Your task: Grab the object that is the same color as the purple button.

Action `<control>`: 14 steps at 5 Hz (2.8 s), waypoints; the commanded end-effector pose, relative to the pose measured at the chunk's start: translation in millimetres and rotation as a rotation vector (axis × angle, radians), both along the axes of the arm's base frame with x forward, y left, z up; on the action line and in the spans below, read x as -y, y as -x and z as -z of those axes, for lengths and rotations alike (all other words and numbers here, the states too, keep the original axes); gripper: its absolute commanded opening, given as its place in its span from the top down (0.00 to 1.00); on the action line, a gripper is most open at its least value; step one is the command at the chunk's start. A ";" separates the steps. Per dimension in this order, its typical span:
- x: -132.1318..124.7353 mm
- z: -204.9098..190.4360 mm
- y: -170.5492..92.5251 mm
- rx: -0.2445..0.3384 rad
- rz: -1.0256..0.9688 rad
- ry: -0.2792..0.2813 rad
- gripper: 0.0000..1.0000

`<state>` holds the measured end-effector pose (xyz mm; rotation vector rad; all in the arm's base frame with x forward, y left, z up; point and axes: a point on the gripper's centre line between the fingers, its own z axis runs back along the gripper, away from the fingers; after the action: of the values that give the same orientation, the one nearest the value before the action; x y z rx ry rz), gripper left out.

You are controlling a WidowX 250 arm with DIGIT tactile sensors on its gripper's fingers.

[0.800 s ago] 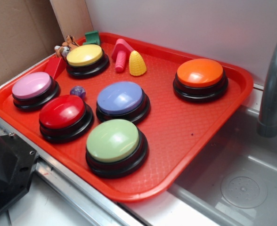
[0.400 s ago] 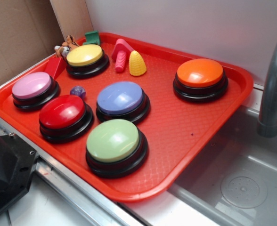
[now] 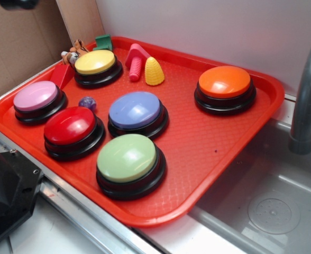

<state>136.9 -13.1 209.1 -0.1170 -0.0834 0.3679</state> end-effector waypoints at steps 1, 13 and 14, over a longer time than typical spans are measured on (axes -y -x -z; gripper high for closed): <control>-32.9 36.4 -37.1 0.000 -0.363 0.075 0.00; -61.6 185.8 -69.4 -0.102 -0.679 -0.032 1.00; -61.3 185.6 -69.8 -0.098 -0.687 -0.024 1.00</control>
<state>208.0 41.7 17.1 -0.0313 0.0076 1.0512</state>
